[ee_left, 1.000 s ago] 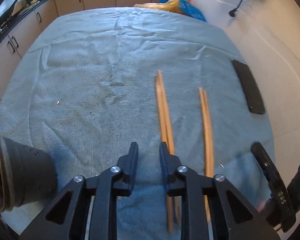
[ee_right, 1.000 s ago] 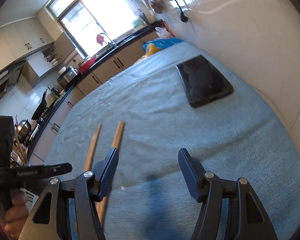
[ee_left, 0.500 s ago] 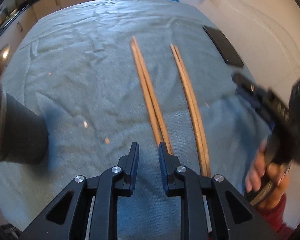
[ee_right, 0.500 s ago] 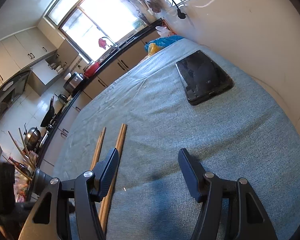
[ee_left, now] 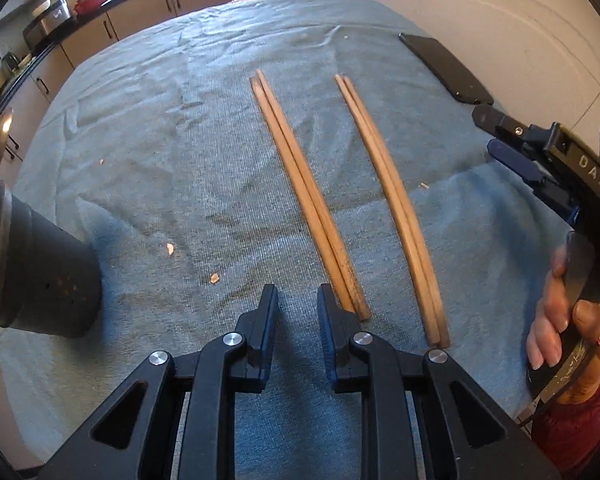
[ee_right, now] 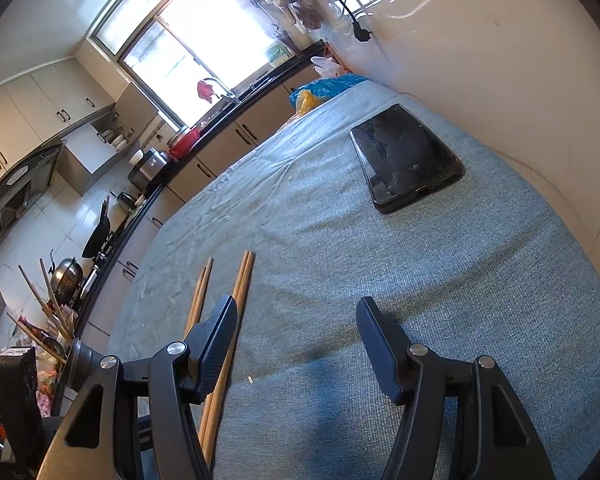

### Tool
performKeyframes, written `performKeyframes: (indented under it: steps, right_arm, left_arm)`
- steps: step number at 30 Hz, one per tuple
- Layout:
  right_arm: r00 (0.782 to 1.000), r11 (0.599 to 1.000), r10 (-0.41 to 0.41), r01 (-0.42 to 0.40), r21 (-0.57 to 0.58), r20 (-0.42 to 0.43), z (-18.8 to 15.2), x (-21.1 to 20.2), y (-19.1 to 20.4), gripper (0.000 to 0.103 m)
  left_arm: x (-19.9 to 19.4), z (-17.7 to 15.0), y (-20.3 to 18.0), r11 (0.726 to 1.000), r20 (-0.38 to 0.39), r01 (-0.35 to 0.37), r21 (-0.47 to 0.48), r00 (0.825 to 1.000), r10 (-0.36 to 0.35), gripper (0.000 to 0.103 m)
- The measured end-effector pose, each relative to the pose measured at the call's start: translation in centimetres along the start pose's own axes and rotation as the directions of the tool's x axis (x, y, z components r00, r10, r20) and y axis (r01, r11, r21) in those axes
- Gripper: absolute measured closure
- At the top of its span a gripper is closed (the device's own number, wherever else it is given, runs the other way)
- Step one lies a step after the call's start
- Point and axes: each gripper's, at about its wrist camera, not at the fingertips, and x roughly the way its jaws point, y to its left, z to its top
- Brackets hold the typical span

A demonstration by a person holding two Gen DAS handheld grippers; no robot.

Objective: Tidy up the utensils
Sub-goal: 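Align both open tools above separate chopsticks on the towel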

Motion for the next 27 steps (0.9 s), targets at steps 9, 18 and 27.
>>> performKeyframes:
  steps: [9,18,27]
  right_arm:
    - [1.000,1.000,-0.003,0.003,-0.001,-0.001,-0.1,0.1,0.2,0.036]
    - [1.000,1.000,0.016,-0.016,0.000,-0.004,0.0,0.0,0.0,0.036]
    - [0.999,0.999,0.040,-0.040,0.007,0.000,0.0,0.0,0.0,0.036]
  left_arm:
    - [0.6,5.4,2.3,0.991,0.043,-0.005,-0.134,0.999,0.011,0.084]
    - [4.4,11.5,4.5,0.964,0.014,-0.030,-0.264,0.999,0.034,0.084]
    - [5.6,13.2,4.6,0.960,-0.001,-0.055,-0.275,0.998,0.057,0.084]
